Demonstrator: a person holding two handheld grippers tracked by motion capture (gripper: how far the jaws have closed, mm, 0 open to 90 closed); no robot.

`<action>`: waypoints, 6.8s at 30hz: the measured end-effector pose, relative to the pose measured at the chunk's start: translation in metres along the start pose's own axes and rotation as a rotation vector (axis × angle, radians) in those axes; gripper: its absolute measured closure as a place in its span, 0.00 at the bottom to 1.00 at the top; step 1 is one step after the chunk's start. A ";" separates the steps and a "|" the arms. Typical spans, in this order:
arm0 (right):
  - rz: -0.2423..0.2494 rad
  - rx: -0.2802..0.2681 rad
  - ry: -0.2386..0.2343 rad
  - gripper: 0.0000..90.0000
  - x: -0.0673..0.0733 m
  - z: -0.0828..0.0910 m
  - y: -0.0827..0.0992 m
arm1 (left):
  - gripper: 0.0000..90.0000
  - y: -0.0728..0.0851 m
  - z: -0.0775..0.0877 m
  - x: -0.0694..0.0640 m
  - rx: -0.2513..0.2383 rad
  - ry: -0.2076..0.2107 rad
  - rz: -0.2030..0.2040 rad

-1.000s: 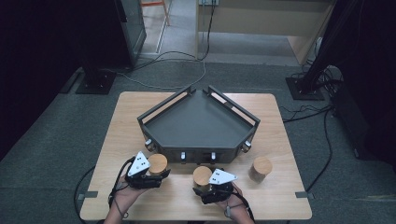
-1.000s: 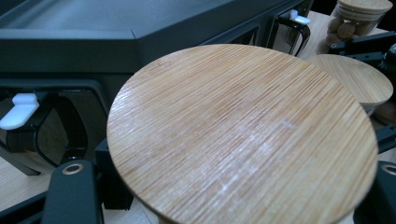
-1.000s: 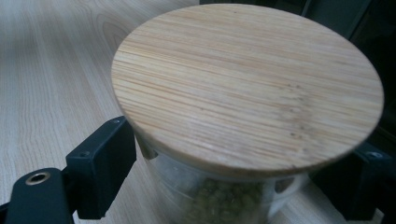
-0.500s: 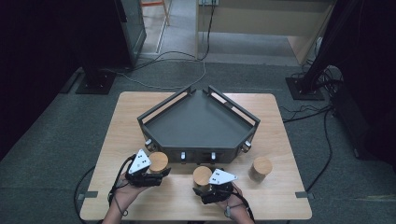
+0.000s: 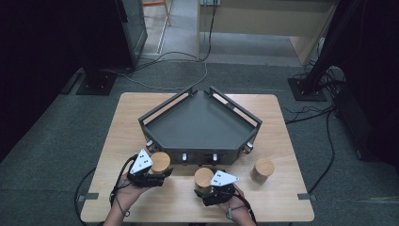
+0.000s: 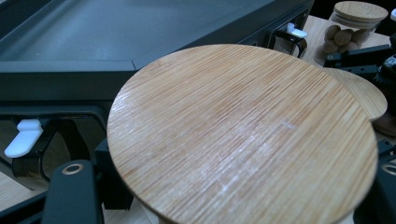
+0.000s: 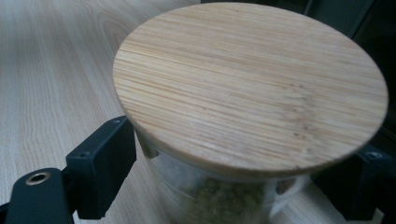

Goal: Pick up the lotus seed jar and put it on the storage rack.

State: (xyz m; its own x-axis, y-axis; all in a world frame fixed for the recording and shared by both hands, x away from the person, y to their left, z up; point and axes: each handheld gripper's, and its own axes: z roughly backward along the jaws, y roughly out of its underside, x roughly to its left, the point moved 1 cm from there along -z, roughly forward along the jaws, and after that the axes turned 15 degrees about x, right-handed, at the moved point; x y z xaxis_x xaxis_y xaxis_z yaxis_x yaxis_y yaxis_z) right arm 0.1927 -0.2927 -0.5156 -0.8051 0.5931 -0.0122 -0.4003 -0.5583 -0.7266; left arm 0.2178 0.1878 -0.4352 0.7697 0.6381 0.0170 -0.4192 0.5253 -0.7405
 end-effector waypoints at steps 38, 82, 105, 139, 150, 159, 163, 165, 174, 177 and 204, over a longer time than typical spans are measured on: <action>-0.004 -0.004 0.002 0.15 0.000 0.000 0.001 | 0.28 -0.020 0.011 0.005 0.007 -0.008 -0.007; 0.005 -0.002 0.004 0.15 0.001 0.000 0.000 | 0.28 -0.048 0.021 0.015 -0.013 0.027 -0.018; 0.004 -0.001 0.004 0.15 0.001 0.000 0.000 | 0.28 -0.064 0.025 0.020 -0.026 0.036 -0.015; 0.004 -0.001 0.004 0.15 0.001 0.000 0.000 | 0.28 -0.086 0.014 0.030 -0.017 0.015 -0.027; 0.006 -0.001 0.002 0.15 0.000 0.000 0.000 | 0.28 -0.091 0.009 0.035 -0.033 0.002 -0.022; 0.005 -0.001 0.002 0.15 0.001 0.000 0.000 | 0.28 -0.096 0.004 0.034 -0.029 -0.009 -0.028; 0.006 -0.001 0.002 0.15 0.001 0.000 0.000 | 0.28 -0.100 0.002 0.035 -0.032 -0.003 -0.027; 0.006 0.000 0.002 0.15 0.001 0.000 0.000 | 0.28 -0.104 0.000 0.034 -0.021 -0.011 -0.037; 0.006 -0.001 0.003 0.15 0.001 0.000 0.000 | 0.28 -0.108 -0.007 0.036 -0.021 -0.016 -0.029; 0.007 -0.002 0.004 0.15 0.001 0.000 0.000 | 0.28 -0.107 -0.010 0.037 -0.023 -0.020 -0.028; 0.006 -0.003 0.003 0.15 0.001 0.000 0.000 | 0.28 -0.107 -0.034 0.048 -0.023 -0.050 0.010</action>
State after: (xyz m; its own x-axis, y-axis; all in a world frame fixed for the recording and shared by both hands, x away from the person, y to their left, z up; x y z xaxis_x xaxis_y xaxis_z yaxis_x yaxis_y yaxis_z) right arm 0.1915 -0.2923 -0.5158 -0.8059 0.5918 -0.0187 -0.3943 -0.5600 -0.7286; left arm 0.3162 0.1434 -0.3784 0.7401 0.6711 0.0427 -0.4154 0.5062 -0.7558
